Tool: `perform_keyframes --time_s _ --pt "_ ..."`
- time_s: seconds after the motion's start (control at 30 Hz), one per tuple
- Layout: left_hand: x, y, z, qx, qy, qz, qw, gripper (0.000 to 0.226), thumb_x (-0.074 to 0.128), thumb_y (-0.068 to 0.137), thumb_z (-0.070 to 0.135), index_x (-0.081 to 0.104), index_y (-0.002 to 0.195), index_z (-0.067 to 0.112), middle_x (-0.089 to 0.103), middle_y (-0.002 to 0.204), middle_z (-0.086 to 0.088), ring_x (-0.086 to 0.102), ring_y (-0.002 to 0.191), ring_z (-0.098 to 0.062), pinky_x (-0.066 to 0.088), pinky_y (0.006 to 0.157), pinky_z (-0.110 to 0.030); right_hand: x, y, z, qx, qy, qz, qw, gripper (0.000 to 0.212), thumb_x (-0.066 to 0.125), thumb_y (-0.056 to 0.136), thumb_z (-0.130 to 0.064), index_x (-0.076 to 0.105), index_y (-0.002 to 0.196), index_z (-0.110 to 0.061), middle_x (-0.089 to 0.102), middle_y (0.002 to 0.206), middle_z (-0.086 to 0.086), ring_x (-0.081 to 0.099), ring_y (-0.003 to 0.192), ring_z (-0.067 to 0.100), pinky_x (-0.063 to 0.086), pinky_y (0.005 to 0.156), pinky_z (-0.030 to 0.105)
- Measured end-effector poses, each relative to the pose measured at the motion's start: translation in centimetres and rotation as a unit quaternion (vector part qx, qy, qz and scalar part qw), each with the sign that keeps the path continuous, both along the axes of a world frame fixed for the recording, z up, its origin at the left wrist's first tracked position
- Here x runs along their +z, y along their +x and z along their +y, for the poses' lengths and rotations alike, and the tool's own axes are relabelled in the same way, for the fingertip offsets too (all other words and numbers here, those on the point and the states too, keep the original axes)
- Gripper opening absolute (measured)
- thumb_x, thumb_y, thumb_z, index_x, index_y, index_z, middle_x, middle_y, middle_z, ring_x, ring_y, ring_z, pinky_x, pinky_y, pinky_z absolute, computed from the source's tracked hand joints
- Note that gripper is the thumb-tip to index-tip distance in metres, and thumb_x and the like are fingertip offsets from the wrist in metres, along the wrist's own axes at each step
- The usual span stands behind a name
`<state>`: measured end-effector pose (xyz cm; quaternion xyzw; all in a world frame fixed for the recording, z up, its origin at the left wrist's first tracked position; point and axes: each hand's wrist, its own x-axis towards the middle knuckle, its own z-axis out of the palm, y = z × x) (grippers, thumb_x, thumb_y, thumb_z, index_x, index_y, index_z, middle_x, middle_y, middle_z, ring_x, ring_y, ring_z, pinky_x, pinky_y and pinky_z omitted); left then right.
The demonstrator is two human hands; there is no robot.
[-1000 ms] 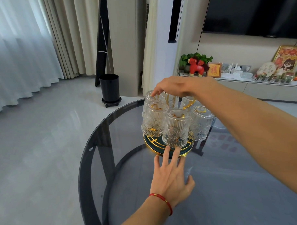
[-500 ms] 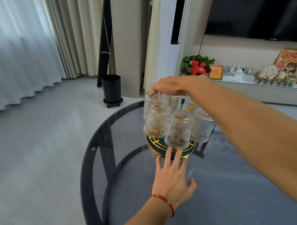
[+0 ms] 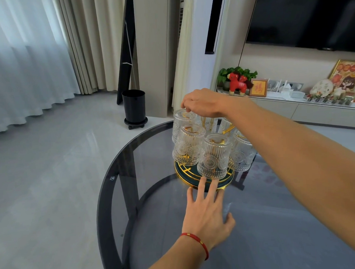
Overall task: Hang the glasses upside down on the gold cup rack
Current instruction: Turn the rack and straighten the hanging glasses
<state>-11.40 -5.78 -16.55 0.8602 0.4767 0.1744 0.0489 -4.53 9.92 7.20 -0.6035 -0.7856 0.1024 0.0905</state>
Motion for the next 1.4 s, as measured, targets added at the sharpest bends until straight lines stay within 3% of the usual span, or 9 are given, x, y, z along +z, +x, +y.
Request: perform_keyframes --time_s 0.2,0.37,0.43,0.57,0.67,0.8,0.9,1.1,1.4 --pt "0.0 0.0 0.0 0.001 0.006 0.001 1.0 0.064 0.041 0.091 0.059 0.048 0.143 0.022 0.028 0.164 -0.003 0.013 0.154 -0.037 0.018 0.119 -0.068 -0.5 -0.4 -0.2 0.021 0.002 -0.03 0.999 0.044 0.034 0.102 -0.017 0.059 0.127 0.009 0.065 0.125 0.027 0.058 0.121 0.045 0.046 0.103 0.057" --pt "0.2 -0.2 -0.2 -0.002 0.013 -0.005 1.0 0.062 0.042 0.091 0.057 0.05 0.14 0.02 0.029 0.163 -0.004 0.016 0.153 -0.037 0.022 0.117 -0.068 -0.5 0.4 -1.5 0.062 0.062 -0.036 0.995 0.037 0.042 0.103 -0.015 0.067 0.13 -0.011 0.068 0.131 0.006 0.061 0.115 0.02 0.047 0.097 0.033" --pt "0.3 -0.3 -0.4 -0.003 0.027 -0.005 1.0 0.06 0.043 0.091 0.056 0.052 0.138 0.019 0.032 0.161 -0.004 0.019 0.152 -0.037 0.027 0.116 -0.066 -0.9 1.1 -2.8 0.072 0.141 -0.007 0.987 0.033 0.048 0.098 -0.012 0.072 0.121 -0.013 0.071 0.117 0.002 0.06 0.099 0.014 0.049 0.09 0.032" --pt "0.5 -0.2 -0.5 -0.001 0.038 0.004 0.999 0.06 0.044 0.09 0.056 0.052 0.136 0.018 0.035 0.159 -0.006 0.024 0.15 -0.038 0.032 0.113 -0.065 -2.8 2.1 -6.8 0.033 0.308 0.037 0.95 0.022 0.054 0.091 -0.018 0.076 0.091 -0.016 0.073 0.084 -0.005 0.063 0.075 0.014 0.055 0.084 0.045" --pt "0.5 -0.2 -0.5 0.002 0.044 0.003 0.999 0.058 0.045 0.089 0.055 0.053 0.133 0.017 0.037 0.157 -0.005 0.026 0.148 -0.039 0.034 0.111 -0.064 -4.4 1.9 -9.0 -0.014 0.27 -0.005 0.963 0.029 0.058 0.091 -0.047 0.071 0.097 -0.021 0.071 0.087 -0.007 0.066 0.084 0.016 0.055 0.085 0.043" --pt "0.4 -0.2 -0.5 0.004 0.049 0.002 0.999 0.057 0.045 0.089 0.055 0.054 0.132 0.017 0.038 0.156 -0.005 0.027 0.147 -0.039 0.034 0.111 -0.063 -5.4 0.8 -9.1 -0.081 0.186 -0.126 0.971 0.081 0.047 0.08 -0.086 0.06 0.126 -0.021 0.07 0.121 0.001 0.061 0.117 0.027 0.045 0.1 0.049" --pt "0.4 -0.2 -0.4 0.004 0.05 -0.002 0.999 0.058 0.046 0.089 0.055 0.054 0.133 0.018 0.038 0.155 -0.004 0.028 0.146 -0.038 0.035 0.111 -0.062 -5.7 -0.1 -8.6 -0.109 0.173 -0.106 0.973 0.089 0.051 0.078 -0.088 0.056 0.133 -0.017 0.072 0.119 0.006 0.064 0.115 0.031 0.046 0.101 0.05" --pt "0.2 -0.2 -0.3 0.004 0.042 0.0 0.999 0.059 0.045 0.09 0.055 0.052 0.136 0.018 0.034 0.159 -0.004 0.024 0.148 -0.038 0.031 0.113 -0.063 -6.3 -0.8 -8.6 -0.124 0.185 -0.019 0.975 0.075 0.064 0.081 -0.074 0.056 0.131 -0.019 0.071 0.115 0.004 0.064 0.116 0.03 0.046 0.103 0.052" --pt "0.4 -0.1 -0.5 0.005 0.044 -0.003 0.999 0.058 0.047 0.09 0.054 0.054 0.135 0.017 0.036 0.158 -0.004 0.026 0.147 -0.038 0.033 0.113 -0.063 -6.3 -0.5 -8.5 -0.107 0.16 -0.044 0.98 0.073 0.062 0.076 -0.079 0.068 0.117 -0.019 0.069 0.116 0.001 0.058 0.119 0.027 0.043 0.103 0.051"
